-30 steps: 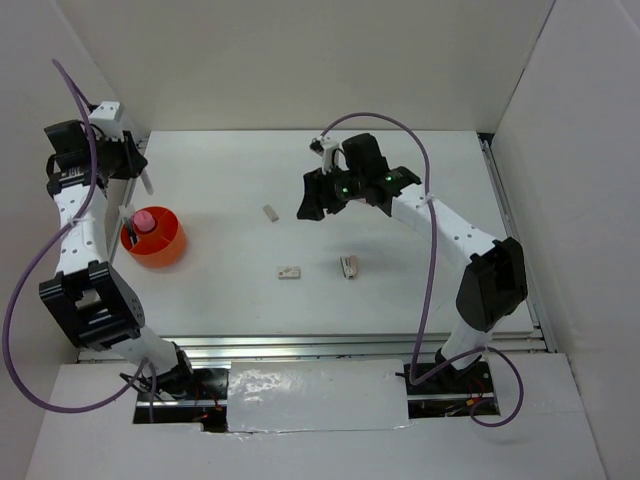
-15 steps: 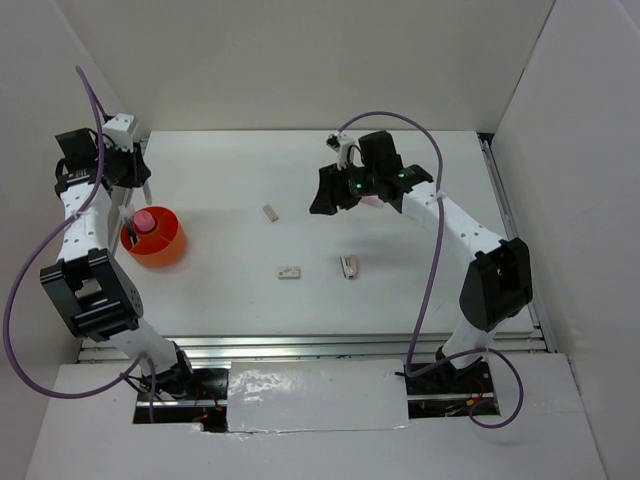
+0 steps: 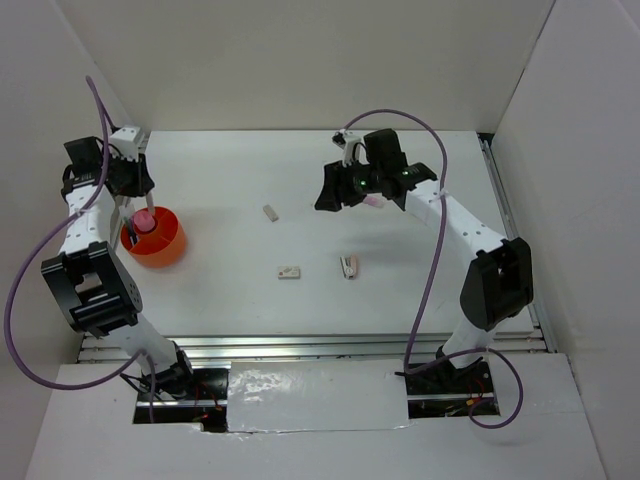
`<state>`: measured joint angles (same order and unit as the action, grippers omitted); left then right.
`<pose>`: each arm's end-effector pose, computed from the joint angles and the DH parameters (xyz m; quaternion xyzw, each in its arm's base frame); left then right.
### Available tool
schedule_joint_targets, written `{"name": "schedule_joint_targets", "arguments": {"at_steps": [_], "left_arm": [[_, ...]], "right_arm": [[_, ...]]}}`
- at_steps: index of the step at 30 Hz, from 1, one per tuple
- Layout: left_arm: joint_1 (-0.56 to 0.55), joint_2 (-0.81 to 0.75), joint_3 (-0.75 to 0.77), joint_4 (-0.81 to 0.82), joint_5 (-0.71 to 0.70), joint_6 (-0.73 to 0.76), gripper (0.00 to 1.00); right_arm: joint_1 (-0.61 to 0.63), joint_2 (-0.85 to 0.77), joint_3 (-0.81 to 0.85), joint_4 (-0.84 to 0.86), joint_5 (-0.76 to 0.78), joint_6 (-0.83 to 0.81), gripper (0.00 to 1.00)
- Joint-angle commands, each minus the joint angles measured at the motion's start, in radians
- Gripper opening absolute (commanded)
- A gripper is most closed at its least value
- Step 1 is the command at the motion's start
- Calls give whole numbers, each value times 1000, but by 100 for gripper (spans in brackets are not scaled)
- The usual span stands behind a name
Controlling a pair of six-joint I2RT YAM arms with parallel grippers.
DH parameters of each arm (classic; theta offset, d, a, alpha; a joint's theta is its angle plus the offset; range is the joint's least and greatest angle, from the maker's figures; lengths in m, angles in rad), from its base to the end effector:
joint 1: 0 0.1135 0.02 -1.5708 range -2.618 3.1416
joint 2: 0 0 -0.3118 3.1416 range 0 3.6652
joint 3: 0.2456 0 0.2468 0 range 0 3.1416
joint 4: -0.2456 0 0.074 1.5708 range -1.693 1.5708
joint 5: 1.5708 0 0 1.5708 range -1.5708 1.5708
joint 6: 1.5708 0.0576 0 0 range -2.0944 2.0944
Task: Sort the stationery into containers
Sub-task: Place the pen in the storage box, then pick up the pen from the center of the board.
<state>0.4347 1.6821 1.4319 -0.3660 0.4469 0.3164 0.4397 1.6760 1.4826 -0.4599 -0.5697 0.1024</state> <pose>0.3771 0.1476 0.3494 0.0504 0.8707 -0.0188 0.4889 0.3455 0.1969 0.3620 -0.2671 0.8274 0.3565 0.3420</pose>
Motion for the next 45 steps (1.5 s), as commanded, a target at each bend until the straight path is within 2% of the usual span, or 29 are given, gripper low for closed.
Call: {"name": "schedule_joint_targets", "arguments": {"at_steps": [1,7,8,9,10,15,20,24,26,30,35,40,45], "left_arm": [[6,-1,-11,30,-1,32,22],[4,-13,-36,27,-4,24,36],[4,-18,-47,36,-4,23,39],[6,-28,-50,42,-1,20,49],[6,-33,-54,51,3,12,53],[6,-73,-50,79,42,-42,67],[4,-96,30,85,113,-114,69],[-16,-125,76,84,186,-152,69],[-34,-146,73,88,194,-160,69],[-77,-205,10,119,185,-162,71],[-116,-259,-22,133,179,-163,73],[-117,-262,-7,127,202,-180,73],[-117,-260,-7,128,202,-191,73]], "right_arm": [[-16,11,74,-8,77,-41,66],[-41,125,234,-146,182,-142,68],[-47,143,258,-192,203,-173,75],[-52,158,310,-212,214,-190,79],[-61,191,338,-233,232,-205,83],[-99,260,452,-284,271,-297,81],[-128,388,612,-382,306,-463,67],[-137,493,682,-428,303,-602,61],[-141,522,700,-436,301,-638,61],[-148,620,728,-422,307,-682,69],[-183,735,835,-445,281,-659,77],[-214,784,861,-468,269,-653,74],[-225,814,854,-520,271,-688,67]]}}
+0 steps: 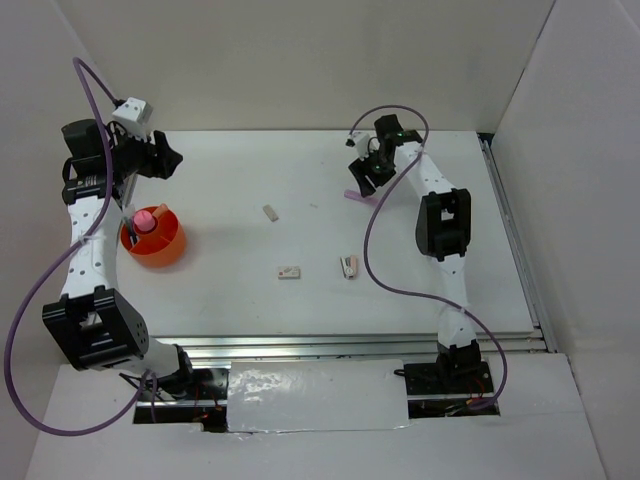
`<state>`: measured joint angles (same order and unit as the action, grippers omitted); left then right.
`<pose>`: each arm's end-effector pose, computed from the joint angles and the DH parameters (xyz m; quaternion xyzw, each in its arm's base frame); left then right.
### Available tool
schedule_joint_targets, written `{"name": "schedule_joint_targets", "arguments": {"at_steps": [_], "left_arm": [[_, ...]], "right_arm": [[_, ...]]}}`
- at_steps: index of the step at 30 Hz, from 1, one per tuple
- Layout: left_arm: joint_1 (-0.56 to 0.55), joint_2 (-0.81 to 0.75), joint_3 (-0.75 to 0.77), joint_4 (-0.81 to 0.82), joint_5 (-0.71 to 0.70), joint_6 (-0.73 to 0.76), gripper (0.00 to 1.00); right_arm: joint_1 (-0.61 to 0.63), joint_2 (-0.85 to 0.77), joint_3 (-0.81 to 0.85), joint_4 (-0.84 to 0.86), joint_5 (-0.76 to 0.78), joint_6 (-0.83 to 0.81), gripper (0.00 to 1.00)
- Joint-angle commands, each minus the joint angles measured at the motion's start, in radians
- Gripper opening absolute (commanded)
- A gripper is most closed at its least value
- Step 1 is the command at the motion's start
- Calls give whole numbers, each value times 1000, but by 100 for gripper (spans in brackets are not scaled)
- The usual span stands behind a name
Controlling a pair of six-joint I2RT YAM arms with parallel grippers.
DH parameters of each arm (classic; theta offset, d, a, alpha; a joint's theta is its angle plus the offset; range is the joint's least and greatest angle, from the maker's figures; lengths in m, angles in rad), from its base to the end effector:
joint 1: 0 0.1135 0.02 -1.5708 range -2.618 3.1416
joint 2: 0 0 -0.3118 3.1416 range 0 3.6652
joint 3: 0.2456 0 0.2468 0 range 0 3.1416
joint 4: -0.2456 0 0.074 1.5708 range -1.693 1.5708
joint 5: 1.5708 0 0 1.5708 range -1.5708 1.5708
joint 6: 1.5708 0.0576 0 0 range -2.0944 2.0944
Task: Sort the stationery into containers
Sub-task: Pick up the pen from the center of the board.
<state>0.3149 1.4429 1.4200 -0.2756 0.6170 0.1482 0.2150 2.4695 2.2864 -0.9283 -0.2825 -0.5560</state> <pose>0.3303 0.0726 0.4417 0.1160 0.7788 -0.1078 0.6070 0.5512 0.1368 0.2071 -0.3922 0.8812 0.0968 0.2454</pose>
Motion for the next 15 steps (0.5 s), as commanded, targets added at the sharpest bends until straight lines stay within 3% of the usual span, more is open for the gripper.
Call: {"name": "schedule_joint_targets", "arguments": {"at_steps": [1,9,15], "left_arm": [[1,-19,5,35,32,-22,73],[1,-13,3,19,29,-18,73],[1,-15,4,6,26,-16,73]], "right_arm": [[-2,22,51,-79,-18,-31,66],[4,34,2,-158,3,-110,61],[18,74,-22,-168,65,-140,49]]}}
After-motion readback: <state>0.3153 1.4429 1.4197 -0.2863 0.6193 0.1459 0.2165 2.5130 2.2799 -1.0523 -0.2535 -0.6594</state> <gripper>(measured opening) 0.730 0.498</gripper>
